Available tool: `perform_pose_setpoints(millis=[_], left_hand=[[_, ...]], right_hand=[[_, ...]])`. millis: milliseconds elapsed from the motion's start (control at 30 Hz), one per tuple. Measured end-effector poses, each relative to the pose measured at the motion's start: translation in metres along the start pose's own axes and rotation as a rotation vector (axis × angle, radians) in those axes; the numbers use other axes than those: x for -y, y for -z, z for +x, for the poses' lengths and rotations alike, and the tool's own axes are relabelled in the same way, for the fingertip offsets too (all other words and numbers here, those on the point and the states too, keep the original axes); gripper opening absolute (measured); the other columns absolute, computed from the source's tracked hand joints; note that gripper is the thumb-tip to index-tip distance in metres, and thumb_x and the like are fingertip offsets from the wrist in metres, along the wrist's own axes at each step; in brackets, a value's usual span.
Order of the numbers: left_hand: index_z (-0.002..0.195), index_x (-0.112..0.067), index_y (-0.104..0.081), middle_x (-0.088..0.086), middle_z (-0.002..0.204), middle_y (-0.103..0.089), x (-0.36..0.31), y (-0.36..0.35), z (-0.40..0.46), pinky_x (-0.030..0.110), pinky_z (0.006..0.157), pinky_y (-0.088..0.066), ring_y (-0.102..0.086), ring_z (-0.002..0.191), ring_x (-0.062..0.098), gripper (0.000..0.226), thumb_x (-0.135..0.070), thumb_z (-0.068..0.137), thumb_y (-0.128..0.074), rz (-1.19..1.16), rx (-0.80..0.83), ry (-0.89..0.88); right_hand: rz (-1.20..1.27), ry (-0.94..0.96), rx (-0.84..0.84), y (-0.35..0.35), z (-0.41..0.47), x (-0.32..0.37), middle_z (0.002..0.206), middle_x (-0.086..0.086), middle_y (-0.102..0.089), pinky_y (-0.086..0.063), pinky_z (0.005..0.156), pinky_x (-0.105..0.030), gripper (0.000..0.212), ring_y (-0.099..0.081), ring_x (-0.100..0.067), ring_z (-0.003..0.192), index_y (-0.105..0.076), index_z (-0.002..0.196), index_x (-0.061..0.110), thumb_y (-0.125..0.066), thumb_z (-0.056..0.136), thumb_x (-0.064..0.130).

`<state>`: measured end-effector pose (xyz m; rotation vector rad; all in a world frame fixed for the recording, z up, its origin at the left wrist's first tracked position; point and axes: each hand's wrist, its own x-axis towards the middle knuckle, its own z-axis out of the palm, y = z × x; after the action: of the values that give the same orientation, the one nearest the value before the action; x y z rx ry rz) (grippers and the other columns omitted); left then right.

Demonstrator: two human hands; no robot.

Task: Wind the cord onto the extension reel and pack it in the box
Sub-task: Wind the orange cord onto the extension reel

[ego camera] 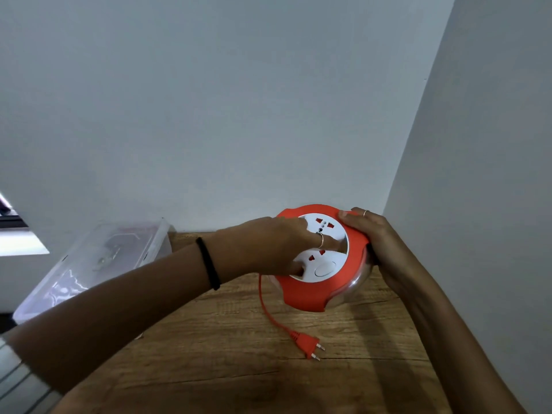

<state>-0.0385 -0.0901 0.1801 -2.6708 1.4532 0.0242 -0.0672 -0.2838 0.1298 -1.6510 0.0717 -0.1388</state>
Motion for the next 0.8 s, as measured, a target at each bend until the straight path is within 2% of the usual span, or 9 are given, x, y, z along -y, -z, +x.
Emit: perform_pose_setpoints(millis=[67,200,300,400,467,533,633,700,800], left_hand=[[0.144,-0.042,-0.032,0.005,0.111,-0.05,-0.003,-0.001,0.001,0.028,0.063,-0.037,-0.055,0.089,0.022,0.059,-0.022,0.093,-0.051,0.12,-0.015,0.003],[0.147,-0.043,-0.019,0.011,0.116,-0.051,-0.008,0.008,-0.001,0.027,0.06,-0.031,-0.032,0.074,0.015,0.064,-0.017,0.094,-0.044,0.208,0.027,-0.049],[0.148,-0.044,-0.012,0.012,0.124,-0.046,-0.01,0.022,-0.002,0.026,0.061,-0.029,-0.026,0.065,0.012,0.065,-0.017,0.097,-0.042,0.317,0.045,-0.167],[0.147,-0.046,-0.008,0.019,0.132,-0.042,-0.013,0.033,0.0,0.03,0.06,-0.037,-0.039,0.069,0.022,0.065,-0.018,0.098,-0.041,0.486,0.104,-0.289],[0.147,-0.045,-0.008,0.03,0.14,-0.031,-0.014,0.037,0.003,0.036,0.065,-0.051,-0.056,0.077,0.034,0.063,-0.02,0.099,-0.039,0.591,0.167,-0.364],[0.147,-0.044,-0.01,0.034,0.144,-0.021,-0.014,0.037,0.005,0.044,0.072,-0.056,-0.061,0.086,0.042,0.06,-0.023,0.099,-0.039,0.66,0.214,-0.441],[0.146,-0.044,-0.017,0.032,0.146,-0.019,-0.008,0.036,0.008,0.047,0.072,-0.055,-0.061,0.086,0.042,0.059,-0.024,0.097,-0.043,0.696,0.236,-0.533],[0.144,-0.041,-0.025,0.031,0.146,-0.025,0.003,0.036,0.008,0.044,0.069,-0.056,-0.063,0.08,0.04,0.063,-0.015,0.092,-0.049,0.732,0.168,-0.592],[0.134,-0.035,-0.047,0.028,0.143,-0.039,0.019,0.034,0.003,0.035,0.055,-0.054,-0.065,0.074,0.033,0.067,-0.003,0.078,-0.064,0.755,0.003,-0.631]], right_hand=[[-0.002,0.014,0.004,0.0,0.0,0.0,0.073,-0.002,-0.064,-0.046,0.057,-0.026,0.027,-0.061,-0.016,0.064,-0.064,0.078,0.019,-0.063,0.08,0.046],[-0.059,0.079,0.085,0.005,-0.001,0.011,0.07,-0.006,-0.056,-0.044,0.05,-0.02,0.034,-0.056,-0.015,0.059,-0.062,0.083,0.008,-0.061,0.082,0.042],[-0.122,0.105,0.192,0.013,0.006,0.024,0.064,-0.005,-0.05,-0.038,0.051,-0.024,0.033,-0.05,-0.015,0.055,-0.056,0.077,0.009,-0.063,0.086,0.039],[-0.22,0.098,0.347,0.021,0.019,0.038,0.069,-0.012,-0.049,-0.035,0.059,-0.033,0.046,-0.048,-0.024,0.062,-0.056,0.077,0.004,-0.064,0.077,0.049],[-0.27,0.069,0.43,0.021,0.027,0.045,0.072,-0.016,-0.049,-0.034,0.062,-0.039,0.041,-0.048,-0.029,0.065,-0.058,0.076,0.01,-0.064,0.076,0.051],[-0.309,0.035,0.495,0.019,0.034,0.048,0.074,-0.017,-0.051,-0.036,0.062,-0.038,0.036,-0.05,-0.031,0.067,-0.06,0.077,0.014,-0.064,0.076,0.05],[-0.318,0.01,0.56,0.012,0.038,0.044,0.071,-0.014,-0.053,-0.036,0.059,-0.032,0.035,-0.052,-0.026,0.062,-0.06,0.082,0.012,-0.064,0.078,0.047],[-0.221,0.015,0.501,0.008,0.037,0.034,0.069,-0.011,-0.054,-0.038,0.057,-0.03,0.038,-0.052,-0.022,0.058,-0.058,0.085,0.008,-0.065,0.078,0.045],[-0.099,0.059,0.349,0.005,0.03,0.017,0.069,-0.007,-0.053,-0.041,0.059,-0.031,0.036,-0.053,-0.019,0.059,-0.056,0.081,0.01,-0.064,0.079,0.045]])
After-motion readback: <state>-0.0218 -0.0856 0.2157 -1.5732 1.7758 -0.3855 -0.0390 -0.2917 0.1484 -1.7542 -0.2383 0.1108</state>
